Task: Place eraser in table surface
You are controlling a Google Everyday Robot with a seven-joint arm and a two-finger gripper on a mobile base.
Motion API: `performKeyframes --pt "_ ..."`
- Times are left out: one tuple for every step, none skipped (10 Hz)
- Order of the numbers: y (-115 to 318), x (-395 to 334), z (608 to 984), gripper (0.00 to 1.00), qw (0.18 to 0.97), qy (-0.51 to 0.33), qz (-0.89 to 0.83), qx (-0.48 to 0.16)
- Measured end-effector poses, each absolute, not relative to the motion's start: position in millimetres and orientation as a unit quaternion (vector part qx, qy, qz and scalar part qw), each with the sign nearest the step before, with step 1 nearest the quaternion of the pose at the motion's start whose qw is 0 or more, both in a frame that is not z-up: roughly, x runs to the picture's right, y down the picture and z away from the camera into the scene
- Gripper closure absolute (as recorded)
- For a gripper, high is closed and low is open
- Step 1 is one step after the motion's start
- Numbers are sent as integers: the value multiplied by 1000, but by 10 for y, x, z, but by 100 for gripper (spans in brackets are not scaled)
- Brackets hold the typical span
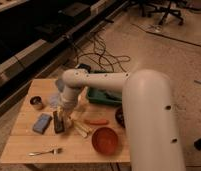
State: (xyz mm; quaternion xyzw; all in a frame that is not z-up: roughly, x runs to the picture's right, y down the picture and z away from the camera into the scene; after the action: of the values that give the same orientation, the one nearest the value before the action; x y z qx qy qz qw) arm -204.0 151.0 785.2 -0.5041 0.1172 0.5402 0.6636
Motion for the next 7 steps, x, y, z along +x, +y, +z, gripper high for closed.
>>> performKeyframes --pt "1548 -2032 7902 72 661 123 538 -509" --pt "1573 -2038 7953 60 657 127 537 -514" --pt "1587 -2051 7980 52 655 128 536 -518" --pt "1611 -2070 8002 42 652 130 533 -524" --pt "1628 -2099 8013 30 651 132 527 -531" --pt "1645 -2134 8011 23 651 132 522 -534" --pt "1637 -2135 8008 22 651 132 523 -534"
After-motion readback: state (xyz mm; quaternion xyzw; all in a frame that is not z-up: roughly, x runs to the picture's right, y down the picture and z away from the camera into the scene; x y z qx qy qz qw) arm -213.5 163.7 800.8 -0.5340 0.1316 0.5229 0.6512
